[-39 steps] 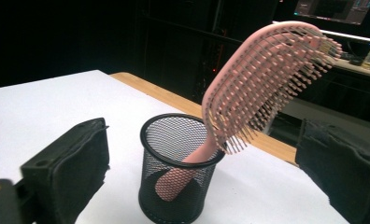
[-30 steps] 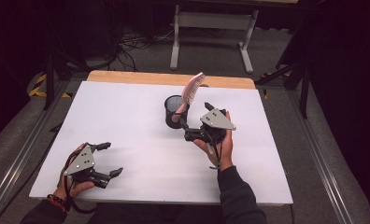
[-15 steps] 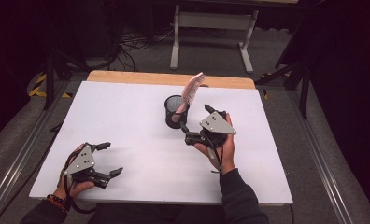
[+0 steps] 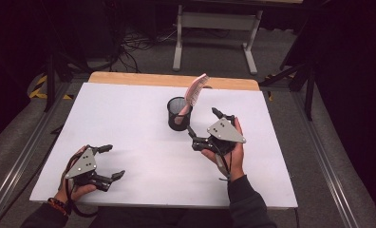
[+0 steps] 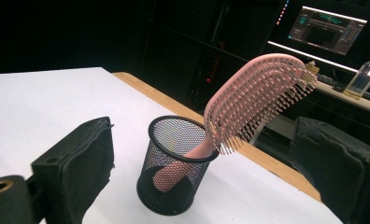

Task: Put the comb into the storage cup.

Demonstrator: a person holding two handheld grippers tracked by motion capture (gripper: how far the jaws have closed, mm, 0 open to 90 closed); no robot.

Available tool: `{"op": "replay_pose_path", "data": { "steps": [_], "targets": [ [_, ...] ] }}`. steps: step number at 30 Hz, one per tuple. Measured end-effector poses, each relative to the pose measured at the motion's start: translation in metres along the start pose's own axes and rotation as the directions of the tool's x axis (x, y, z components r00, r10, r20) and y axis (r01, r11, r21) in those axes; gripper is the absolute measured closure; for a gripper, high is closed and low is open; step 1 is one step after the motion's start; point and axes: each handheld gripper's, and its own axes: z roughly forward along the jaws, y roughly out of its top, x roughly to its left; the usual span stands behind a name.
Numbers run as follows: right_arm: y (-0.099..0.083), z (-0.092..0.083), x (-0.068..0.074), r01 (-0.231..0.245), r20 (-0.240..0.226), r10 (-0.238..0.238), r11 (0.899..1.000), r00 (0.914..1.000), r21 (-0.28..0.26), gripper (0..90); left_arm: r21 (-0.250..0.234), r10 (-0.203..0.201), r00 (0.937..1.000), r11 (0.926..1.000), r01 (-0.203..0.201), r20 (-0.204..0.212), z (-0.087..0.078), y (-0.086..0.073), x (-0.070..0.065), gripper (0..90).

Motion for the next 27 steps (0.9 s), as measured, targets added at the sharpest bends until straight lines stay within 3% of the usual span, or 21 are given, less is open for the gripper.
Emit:
{"op": "replay_pose_path", "data": {
  "steps": [7,18,27],
  "targets": [
    [0.003,-0.008,0.000,0.012,0.005,-0.012,1.000,0.9999,-0.007,7.4,-0.001,0.001,1.0000,1.0000,-0.001,0.002,0.000,0.000,0.000,5.5],
    [0.004,-0.016,0.005,0.037,-0.040,-0.038,0.999,0.9985,-0.018,7.0,-0.001,0.003,1.0000,1.0000,-0.003,0.002,0.000,0.000,0.000,5.5],
    [0.003,-0.020,0.009,0.063,-0.043,-0.063,0.998,0.9971,-0.013,7.0,-0.008,0.003,1.0000,1.0000,-0.003,0.002,-0.002,0.000,0.000,5.5]
  ]
}}
